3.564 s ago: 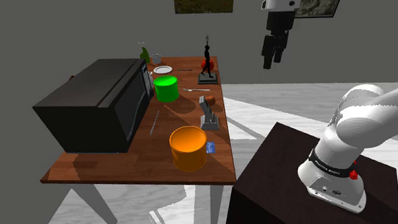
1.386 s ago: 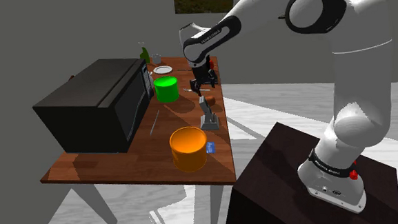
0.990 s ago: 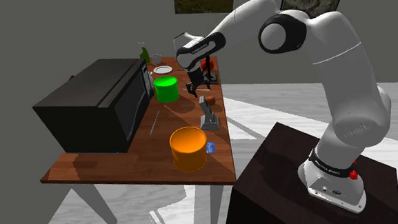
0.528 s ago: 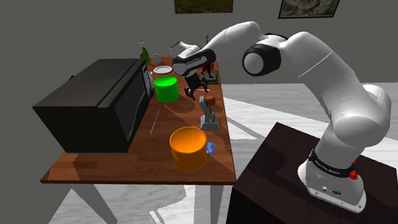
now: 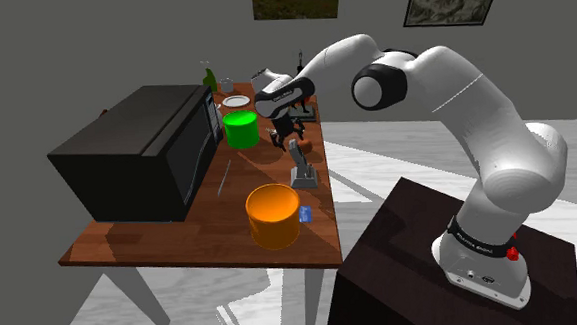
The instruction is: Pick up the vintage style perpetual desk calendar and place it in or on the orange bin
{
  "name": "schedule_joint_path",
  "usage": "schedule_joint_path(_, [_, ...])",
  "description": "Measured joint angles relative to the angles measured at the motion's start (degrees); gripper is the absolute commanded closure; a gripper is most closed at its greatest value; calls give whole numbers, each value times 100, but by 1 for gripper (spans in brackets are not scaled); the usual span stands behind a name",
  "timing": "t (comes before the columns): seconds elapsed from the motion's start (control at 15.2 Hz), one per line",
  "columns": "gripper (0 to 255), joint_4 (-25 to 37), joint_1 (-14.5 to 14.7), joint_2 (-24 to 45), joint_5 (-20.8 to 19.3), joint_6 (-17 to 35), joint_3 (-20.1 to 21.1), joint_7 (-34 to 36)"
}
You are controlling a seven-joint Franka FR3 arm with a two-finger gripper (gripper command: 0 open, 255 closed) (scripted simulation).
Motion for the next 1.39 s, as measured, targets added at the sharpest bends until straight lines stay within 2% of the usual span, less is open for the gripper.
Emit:
schedule_joint_path(0.26, [0, -11, -2, -1, -1, 12, 0, 0])
schedule_joint_path(0.33, [255, -11, -2, -1, -1, 12, 0, 0])
schedule_joint_path(0.99, [255, -7, -2, -6, -5, 9, -2, 1])
schedule_joint_path(1.39, [255, -20, 2, -215, 7, -193, 3, -49])
